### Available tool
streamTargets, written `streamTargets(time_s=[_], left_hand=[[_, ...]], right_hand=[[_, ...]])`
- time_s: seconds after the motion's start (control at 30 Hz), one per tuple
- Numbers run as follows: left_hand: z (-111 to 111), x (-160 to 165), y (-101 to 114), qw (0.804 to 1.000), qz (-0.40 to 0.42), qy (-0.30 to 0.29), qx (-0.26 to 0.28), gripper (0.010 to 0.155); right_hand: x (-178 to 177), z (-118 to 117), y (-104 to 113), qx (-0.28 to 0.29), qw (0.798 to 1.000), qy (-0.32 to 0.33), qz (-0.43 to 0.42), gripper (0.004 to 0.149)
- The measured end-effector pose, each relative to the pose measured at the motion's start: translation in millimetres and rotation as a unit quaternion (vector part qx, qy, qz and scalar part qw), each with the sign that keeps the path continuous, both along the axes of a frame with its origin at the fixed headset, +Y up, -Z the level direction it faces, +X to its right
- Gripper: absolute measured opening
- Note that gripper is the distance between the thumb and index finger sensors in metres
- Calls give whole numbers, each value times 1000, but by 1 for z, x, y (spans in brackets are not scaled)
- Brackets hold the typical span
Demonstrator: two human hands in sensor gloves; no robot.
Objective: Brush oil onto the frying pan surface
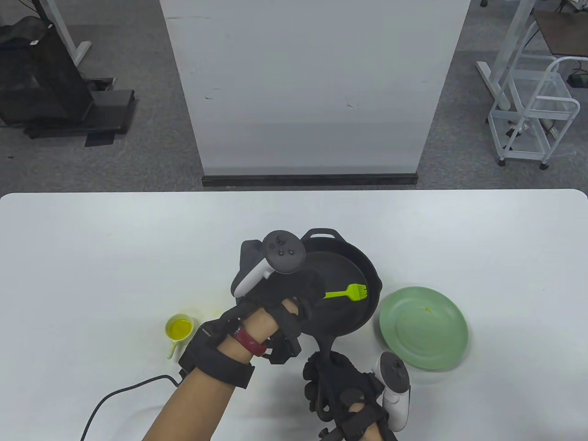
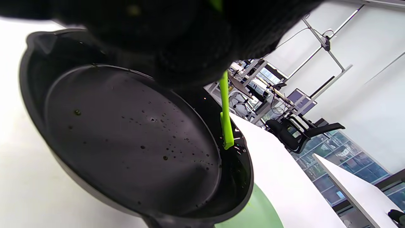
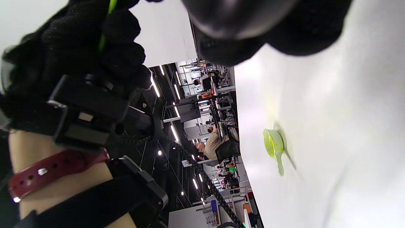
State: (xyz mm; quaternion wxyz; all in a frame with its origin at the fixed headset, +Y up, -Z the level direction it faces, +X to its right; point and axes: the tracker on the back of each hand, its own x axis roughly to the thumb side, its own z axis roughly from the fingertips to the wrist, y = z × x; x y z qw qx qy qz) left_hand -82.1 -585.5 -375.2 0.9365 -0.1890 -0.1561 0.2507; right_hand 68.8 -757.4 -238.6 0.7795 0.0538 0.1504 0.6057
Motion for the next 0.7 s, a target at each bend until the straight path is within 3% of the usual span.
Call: streamTargets(time_s=[0.17, 0.27, 0.7], left_hand=[[-11, -9, -16, 999, 0, 34, -17, 46], [-16, -16, -22, 998, -39, 49, -5, 46], [-17, -60, -13, 985, -146, 92, 6, 45]], right_hand=[[-1, 0, 0, 9, 1000, 2, 8, 54], [0, 0, 0, 10, 1000, 0, 8, 54], [0, 1, 0, 2, 1000, -4, 0, 55]])
